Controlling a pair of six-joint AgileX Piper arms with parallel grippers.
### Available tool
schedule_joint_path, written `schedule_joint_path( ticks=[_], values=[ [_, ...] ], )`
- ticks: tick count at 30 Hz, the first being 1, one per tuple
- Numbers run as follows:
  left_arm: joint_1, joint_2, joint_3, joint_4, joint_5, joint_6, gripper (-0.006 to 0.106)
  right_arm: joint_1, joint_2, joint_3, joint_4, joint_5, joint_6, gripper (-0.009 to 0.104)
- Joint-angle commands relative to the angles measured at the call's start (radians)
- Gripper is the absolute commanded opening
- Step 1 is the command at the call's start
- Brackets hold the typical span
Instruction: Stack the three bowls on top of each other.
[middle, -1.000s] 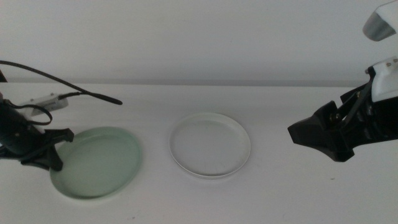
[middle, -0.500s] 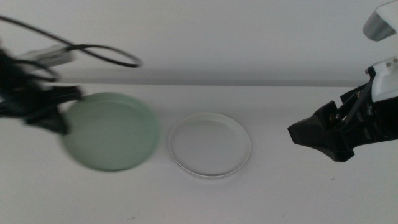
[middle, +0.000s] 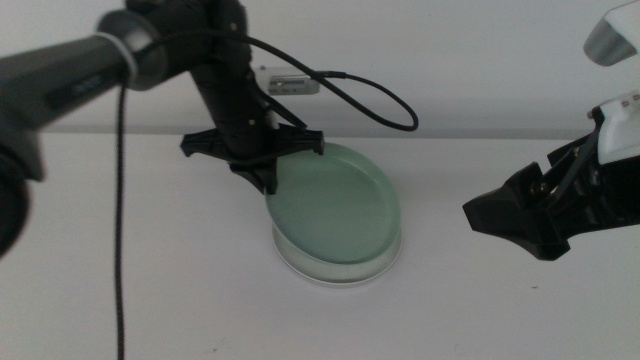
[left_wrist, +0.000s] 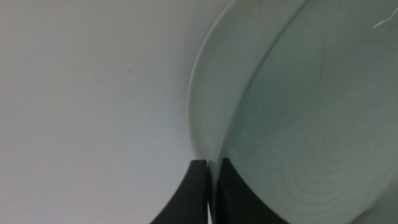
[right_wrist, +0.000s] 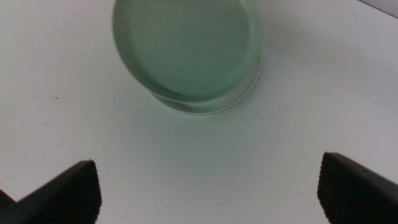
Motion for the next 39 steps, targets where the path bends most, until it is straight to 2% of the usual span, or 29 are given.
schedule_joint_path(
  ticks=[1, 20, 23, 27, 32, 35, 39],
  values=[
    [-0.004, 0.032, -0.041, 0.001, 0.087, -0.013, -0.001, 0.0, -0.005, -0.004, -0.012, -0.004, -0.006, 0.093],
    [-0.004, 0.099, -0.041, -0.036, 0.072, 0.015, -0.001, 0.0, -0.005, -0.004, -0.012, -0.004, -0.006, 0.093],
    [0.0, 0.099, -0.041, -0.036, 0.069, 0.022, 0.003, 0.0, -0.005, -0.004, -0.012, -0.004, -0.006, 0.093],
    [0.015, 0.099, -0.041, -0.038, 0.069, 0.057, 0.022, 0.0, -0.005, -0.004, -0.012, -0.004, -0.006, 0.093],
    [0.042, 0.052, -0.022, -0.034, 0.11, 0.147, 0.067, 0.0, -0.005, -0.004, -0.012, -0.004, -0.006, 0.093],
    [0.061, -0.085, 0.044, 0.042, 0.098, 0.132, 0.094, 0.0, -0.005, -0.004, -0.012, -0.004, -0.006, 0.093],
    [0.065, -0.391, 0.23, 0.164, -0.024, 0.088, 0.094, 0.0, -0.005, -0.004, -0.012, -0.004, -0.006, 0.093]
  ],
)
